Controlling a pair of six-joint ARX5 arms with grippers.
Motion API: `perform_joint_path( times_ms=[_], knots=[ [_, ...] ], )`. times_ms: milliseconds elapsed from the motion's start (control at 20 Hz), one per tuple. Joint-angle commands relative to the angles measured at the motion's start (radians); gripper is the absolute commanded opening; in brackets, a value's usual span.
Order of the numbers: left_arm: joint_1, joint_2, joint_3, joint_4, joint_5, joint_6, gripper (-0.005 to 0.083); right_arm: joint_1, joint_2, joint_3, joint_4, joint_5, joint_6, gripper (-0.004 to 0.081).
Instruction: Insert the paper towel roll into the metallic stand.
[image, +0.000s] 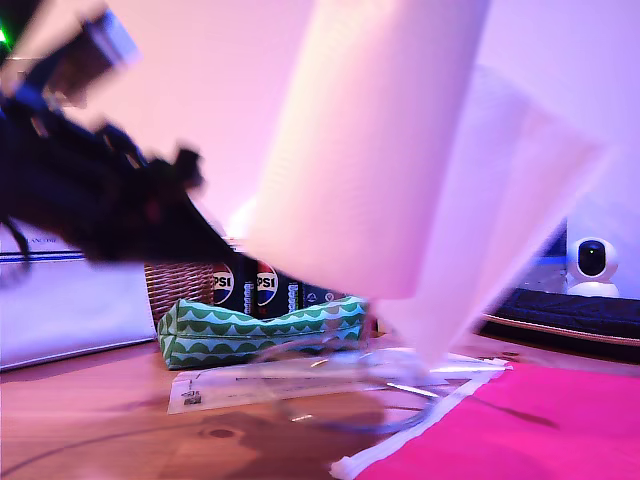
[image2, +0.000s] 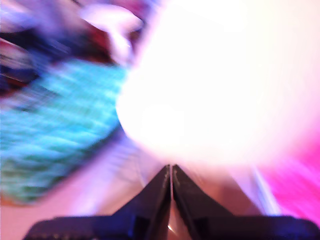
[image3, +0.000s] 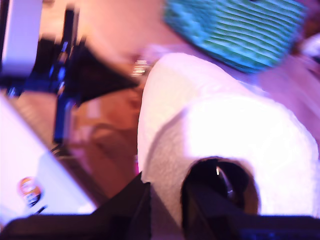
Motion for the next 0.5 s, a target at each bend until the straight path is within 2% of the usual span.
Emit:
perform_joint_path(
  times_ms=[0, 100, 300, 450],
  knots=[
    [0.002, -0.047, -0.007, -0.047, -0.048, 0.0, -0.0024, 0.015, 0.002, 0.009, 0.013, -0.013, -0.014, -0.0012],
    [0.002, -0.081, -0.007, -0.09, -0.08, 0.001, -0.0024, 0.015, 0.002, 0.009, 0.014, 0.002, -0.016, -0.0012],
    [0.002, -0.092, -0.007, -0.117, -0.084, 0.023, -0.0024, 0.016, 0.002, 0.009, 0.017, 0.007, -0.016, -0.001],
    [0.002, -0.092, -0.007, -0.116, -0.084, 0.023, -0.0024, 0.017, 0.002, 0.009, 0.017, 0.006, -0.016, 0.005]
  ],
)
